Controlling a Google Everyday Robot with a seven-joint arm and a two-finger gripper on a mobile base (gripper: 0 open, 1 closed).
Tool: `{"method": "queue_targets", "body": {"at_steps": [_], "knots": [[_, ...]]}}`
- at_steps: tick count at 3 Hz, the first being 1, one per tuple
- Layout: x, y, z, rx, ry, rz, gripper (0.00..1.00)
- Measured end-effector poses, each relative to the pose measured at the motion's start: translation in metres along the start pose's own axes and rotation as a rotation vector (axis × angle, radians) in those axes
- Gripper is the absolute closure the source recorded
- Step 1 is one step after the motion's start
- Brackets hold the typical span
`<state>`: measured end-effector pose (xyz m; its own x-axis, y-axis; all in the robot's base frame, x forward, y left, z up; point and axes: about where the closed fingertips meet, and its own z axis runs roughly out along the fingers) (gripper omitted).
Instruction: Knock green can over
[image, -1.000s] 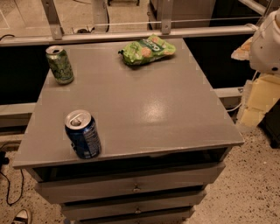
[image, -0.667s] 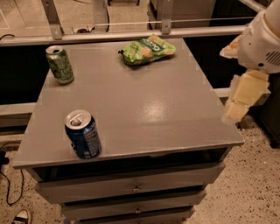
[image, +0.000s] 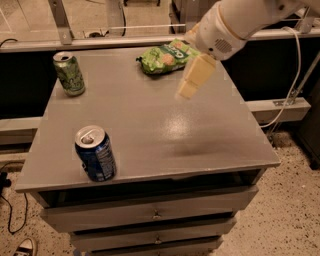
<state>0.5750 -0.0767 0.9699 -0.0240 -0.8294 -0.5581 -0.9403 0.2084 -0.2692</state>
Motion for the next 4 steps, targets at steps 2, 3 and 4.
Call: {"method": "queue_targets", "body": {"at_steps": [2,3,4], "knots": [[-0.069,-0.038,0.053,0.066,-0.184,-0.011,0.00],[-0.079,-0.052,0.083,0.079,-0.228,0.010,0.00],[-0.095,-0.077,0.136,0.093,-0.311,0.065,0.00]]}}
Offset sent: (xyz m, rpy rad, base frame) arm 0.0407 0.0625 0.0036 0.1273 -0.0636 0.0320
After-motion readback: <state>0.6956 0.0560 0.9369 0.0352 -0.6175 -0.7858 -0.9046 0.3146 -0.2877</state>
